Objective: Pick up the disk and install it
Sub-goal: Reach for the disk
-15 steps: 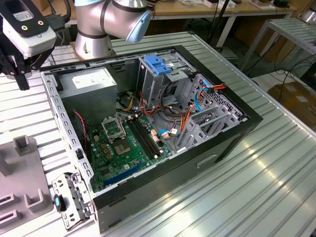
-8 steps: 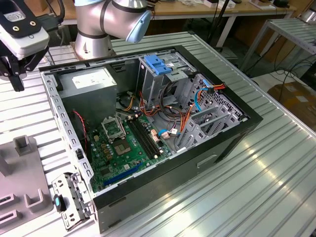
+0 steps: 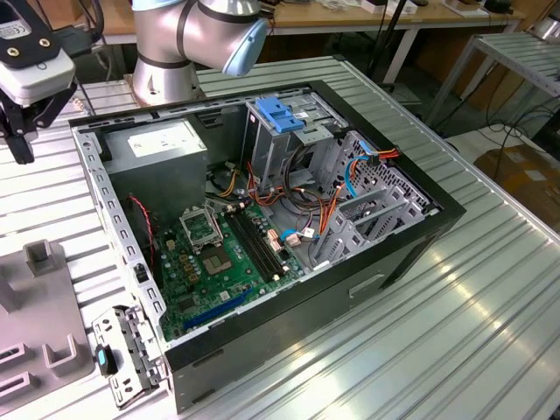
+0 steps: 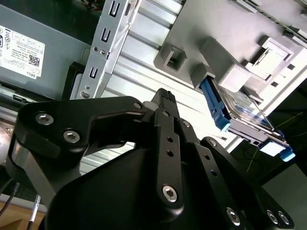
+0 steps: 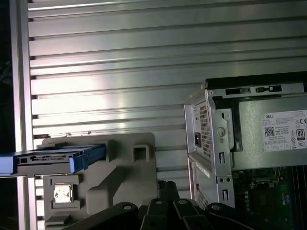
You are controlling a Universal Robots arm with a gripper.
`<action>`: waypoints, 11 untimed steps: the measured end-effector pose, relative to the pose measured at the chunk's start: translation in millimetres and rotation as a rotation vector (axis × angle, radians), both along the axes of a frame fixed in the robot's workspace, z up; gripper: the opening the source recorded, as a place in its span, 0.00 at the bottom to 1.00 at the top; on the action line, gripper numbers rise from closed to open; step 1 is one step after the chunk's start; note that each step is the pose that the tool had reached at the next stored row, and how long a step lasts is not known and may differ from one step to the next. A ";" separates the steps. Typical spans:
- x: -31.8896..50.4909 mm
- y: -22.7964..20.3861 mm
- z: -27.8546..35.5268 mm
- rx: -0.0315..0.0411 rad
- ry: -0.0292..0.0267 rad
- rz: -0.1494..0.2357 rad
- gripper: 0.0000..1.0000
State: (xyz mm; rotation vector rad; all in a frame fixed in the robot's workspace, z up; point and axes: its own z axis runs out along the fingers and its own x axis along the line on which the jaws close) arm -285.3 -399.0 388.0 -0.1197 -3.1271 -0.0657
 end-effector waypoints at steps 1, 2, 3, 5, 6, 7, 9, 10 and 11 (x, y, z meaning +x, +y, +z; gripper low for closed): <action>-0.7 0.0 0.0 0.0000 0.0001 0.000 0.11; -1.6 0.0 -0.1 0.0000 0.0002 0.000 0.11; -2.3 0.0 -0.1 0.0001 0.0002 0.000 0.11; -4.3 0.0 -0.1 0.0000 0.0005 0.000 0.11; -5.8 0.0 -0.2 0.0000 0.0006 0.000 0.11; -7.1 0.0 -0.2 0.0000 0.0009 0.000 0.11; -9.0 0.0 -0.2 0.0000 0.0010 0.000 0.11; -9.9 0.0 -0.2 0.0000 0.0011 0.000 0.11; -11.0 0.0 -0.3 0.0001 0.0011 0.000 0.11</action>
